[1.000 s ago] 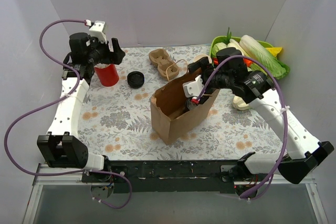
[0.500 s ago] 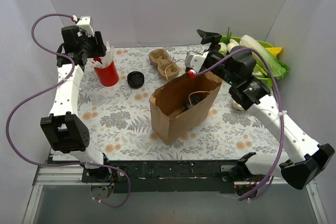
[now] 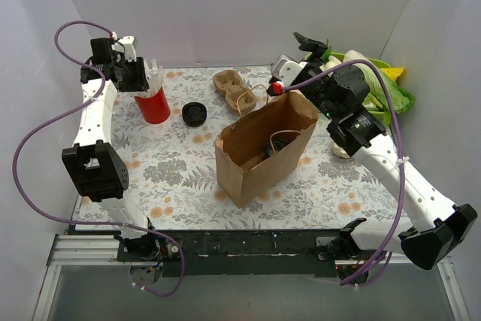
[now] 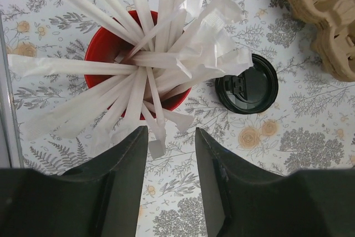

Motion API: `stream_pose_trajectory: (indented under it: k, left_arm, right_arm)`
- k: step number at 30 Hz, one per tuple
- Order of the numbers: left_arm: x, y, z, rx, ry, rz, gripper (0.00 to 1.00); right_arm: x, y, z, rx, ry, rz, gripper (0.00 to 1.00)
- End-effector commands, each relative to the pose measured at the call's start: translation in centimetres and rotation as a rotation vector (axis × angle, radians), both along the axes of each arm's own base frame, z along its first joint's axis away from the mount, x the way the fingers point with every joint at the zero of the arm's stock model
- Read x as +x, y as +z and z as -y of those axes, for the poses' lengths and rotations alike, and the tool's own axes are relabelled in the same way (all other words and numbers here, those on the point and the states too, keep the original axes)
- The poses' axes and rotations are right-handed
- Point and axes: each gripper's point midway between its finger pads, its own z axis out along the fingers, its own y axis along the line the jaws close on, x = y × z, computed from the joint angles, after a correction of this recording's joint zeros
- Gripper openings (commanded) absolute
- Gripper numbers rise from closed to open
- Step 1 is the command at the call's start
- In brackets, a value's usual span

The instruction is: Pack the takeout coffee

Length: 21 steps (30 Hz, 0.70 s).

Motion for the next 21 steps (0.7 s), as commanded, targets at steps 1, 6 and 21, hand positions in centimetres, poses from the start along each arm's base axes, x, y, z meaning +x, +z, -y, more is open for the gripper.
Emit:
stream_pose_trajectory:
  k: [1,6,21]
  left_arm:
    - [0.1,1.6,-0.5,0.014,0.01,0.017,0.37]
    - [0.4,1.4,-0.8,0.016,0.024,0.01,0.36]
    - [-0.8,1.4,-1.4,0.043,0.055,-0.018,0.2]
  right_arm:
    - [-0.4,2.6,0.7,0.067,-0.017,0.045,0.98]
    - [-0.2,2.4,0.7,0.057,-0.021,0.044,0.98]
    - [0.0,1.8,0.6,0.048,-0.021,0.031,0.98]
